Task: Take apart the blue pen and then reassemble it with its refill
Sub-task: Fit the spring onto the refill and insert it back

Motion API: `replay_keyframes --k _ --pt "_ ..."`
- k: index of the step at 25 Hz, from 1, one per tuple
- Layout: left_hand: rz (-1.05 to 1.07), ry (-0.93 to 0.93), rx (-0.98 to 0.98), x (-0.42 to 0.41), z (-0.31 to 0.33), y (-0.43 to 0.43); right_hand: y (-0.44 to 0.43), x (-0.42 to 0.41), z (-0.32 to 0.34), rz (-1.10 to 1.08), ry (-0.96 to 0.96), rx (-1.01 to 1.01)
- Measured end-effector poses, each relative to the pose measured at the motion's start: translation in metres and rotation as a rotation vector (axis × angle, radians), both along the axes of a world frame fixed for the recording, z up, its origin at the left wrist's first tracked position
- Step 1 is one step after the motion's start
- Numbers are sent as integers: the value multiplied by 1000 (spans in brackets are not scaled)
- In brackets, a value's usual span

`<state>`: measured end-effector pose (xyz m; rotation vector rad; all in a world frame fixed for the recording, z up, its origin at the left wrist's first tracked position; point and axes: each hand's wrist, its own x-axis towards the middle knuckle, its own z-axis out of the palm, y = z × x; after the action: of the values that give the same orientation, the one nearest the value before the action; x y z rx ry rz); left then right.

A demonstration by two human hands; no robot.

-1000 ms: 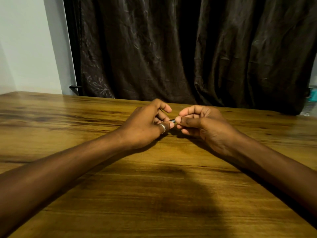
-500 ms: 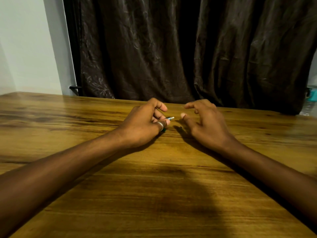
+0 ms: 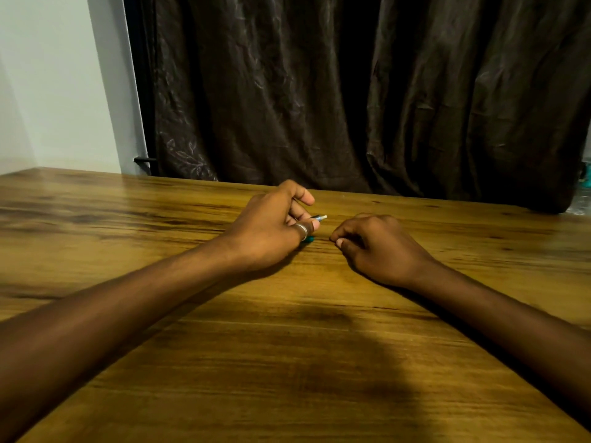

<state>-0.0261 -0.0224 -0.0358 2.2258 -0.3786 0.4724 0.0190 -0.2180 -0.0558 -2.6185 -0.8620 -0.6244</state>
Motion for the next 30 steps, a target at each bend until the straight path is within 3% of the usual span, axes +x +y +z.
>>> replay_keyframes --k 5,9,15,20,30 --pt "-21 23 -11 1 -2 1 -1 0 1 1 12 27" --pt "-24 1 35 2 -3 2 -1 0 7 -68 156 203" --pt "-66 8 47 1 -2 4 8 -16 16 138 731 1054" --pt "-100 -4 23 5 -4 6 11 -21 19 249 724 1072" --pt "-165 13 -75 9 -6 4 13 -27 21 204 685 1024"
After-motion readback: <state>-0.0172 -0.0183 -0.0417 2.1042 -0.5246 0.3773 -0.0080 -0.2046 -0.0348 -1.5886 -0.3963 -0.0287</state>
